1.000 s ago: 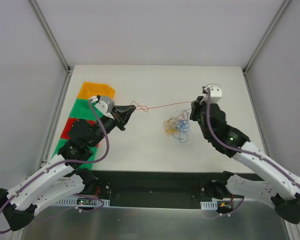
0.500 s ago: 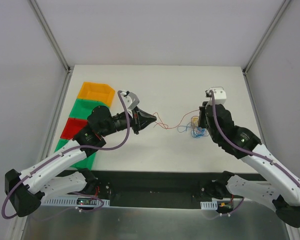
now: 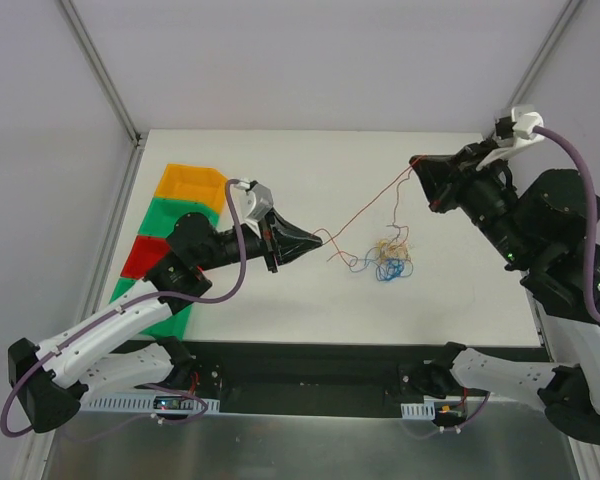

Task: Untangle the cables

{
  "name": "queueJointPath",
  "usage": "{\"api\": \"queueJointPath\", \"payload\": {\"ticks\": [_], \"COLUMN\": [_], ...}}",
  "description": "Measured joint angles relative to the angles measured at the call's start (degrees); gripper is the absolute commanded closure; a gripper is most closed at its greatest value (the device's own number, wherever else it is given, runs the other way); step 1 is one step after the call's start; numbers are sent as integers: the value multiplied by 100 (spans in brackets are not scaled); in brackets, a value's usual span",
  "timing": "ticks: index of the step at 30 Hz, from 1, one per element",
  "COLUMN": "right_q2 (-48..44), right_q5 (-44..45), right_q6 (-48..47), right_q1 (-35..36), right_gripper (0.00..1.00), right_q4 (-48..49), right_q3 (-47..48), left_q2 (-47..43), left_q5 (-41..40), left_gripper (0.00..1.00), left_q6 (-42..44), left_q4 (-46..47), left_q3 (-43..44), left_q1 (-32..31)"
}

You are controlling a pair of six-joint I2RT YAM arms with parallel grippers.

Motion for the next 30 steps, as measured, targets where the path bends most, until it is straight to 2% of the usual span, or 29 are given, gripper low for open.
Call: {"api": "queueJointPath", "payload": {"ticks": [5, 9, 14, 18, 21, 23, 26, 30], "right_q2": [35, 107, 511, 614, 584, 407, -203, -566], "right_q5": [-619, -654, -439, -1027, -1388, -1412, -1036, -597], "right_q6": [-267, -529, -872, -1051, -1106, -1156, -1130, -719], "right_q1": [-4, -9, -13, 11, 11, 9, -7, -13], "right_gripper": [99, 99, 99, 99, 99, 99, 99, 99], "right_q4": [404, 229, -68, -289, -190, 72, 649, 743], "right_q3": [-313, -463, 579, 1346, 1453, 1069, -407, -1971], "left_q2": [103, 85, -13, -72, -155, -157, -87, 138], "left_q5": [20, -74, -223, -256, -157, -131, -136, -164], "left_gripper": [100, 100, 100, 100, 100, 100, 100, 100], "left_q6": [-83, -68, -35, -72, -149, -186, -190, -192], "left_q4": [-144, -240, -293, 79, 299, 284, 52, -232], "left_q3": [0, 0, 0, 94, 107, 107, 107, 107], "left_q1": [0, 0, 0, 0, 0, 0, 0, 0]}}
